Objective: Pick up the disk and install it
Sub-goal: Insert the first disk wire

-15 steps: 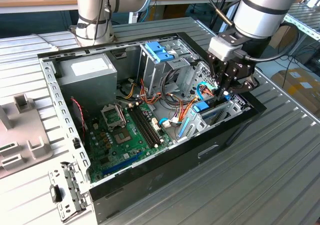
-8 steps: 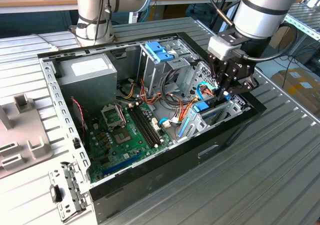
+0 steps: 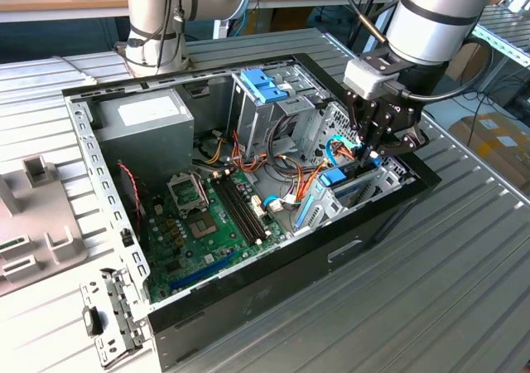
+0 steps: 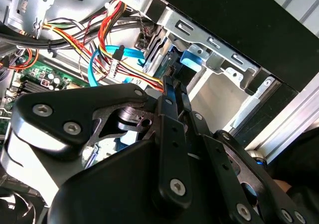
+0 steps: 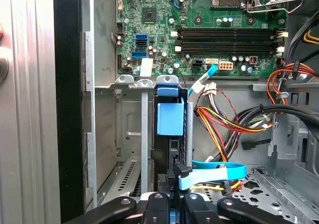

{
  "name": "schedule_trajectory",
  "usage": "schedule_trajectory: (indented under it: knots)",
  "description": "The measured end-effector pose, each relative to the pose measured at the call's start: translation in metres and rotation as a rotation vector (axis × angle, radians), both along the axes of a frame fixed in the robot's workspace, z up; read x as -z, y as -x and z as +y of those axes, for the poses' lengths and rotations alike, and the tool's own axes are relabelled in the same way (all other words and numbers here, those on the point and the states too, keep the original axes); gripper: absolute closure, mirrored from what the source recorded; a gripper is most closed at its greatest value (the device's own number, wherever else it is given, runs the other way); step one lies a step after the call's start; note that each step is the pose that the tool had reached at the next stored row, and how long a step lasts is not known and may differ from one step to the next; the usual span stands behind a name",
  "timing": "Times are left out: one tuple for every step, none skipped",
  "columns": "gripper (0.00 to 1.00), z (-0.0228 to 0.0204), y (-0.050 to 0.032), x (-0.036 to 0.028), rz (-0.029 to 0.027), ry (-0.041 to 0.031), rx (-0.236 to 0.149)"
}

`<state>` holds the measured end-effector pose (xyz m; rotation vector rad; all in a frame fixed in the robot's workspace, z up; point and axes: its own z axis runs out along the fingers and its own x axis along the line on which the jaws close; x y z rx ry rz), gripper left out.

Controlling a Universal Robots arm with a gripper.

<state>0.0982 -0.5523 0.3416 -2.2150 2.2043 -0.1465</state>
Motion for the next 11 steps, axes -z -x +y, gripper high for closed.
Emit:
schedule_trajectory:
  knots:
    - [0.83,0.0,0.0,-0.0007,-0.0001,-0.0004,0.0]
    - [0.83,0.0,0.0,-0.0019,-0.0002,-0.0016,0.0]
    - [0.83,0.0,0.0,-0.0039,-0.0002,-0.0037,0.0]
    - [0.83,0.0,0.0,-0.0063,0.0,-0.0058,0.0]
    - [0.83,0.0,-0.0002,-0.0079,0.0,-0.0103,0.0]
    - [0.83,0.0,-0.0008,-0.008,0.0,-0.0119,0.0]
    - [0.83,0.0,-0.0017,-0.008,0.0007,-0.0137,0.001]
    - [0.83,0.0,-0.0028,-0.0081,0.0018,-0.0148,0.001]
    - [0.83,0.0,-0.004,-0.0079,0.0035,-0.0164,0.002]
    - [0.83,0.0001,-0.0047,-0.0077,0.0048,-0.0172,0.002]
    - [0.83,0.0,-0.0047,-0.0076,0.0054,-0.0185,0.002]
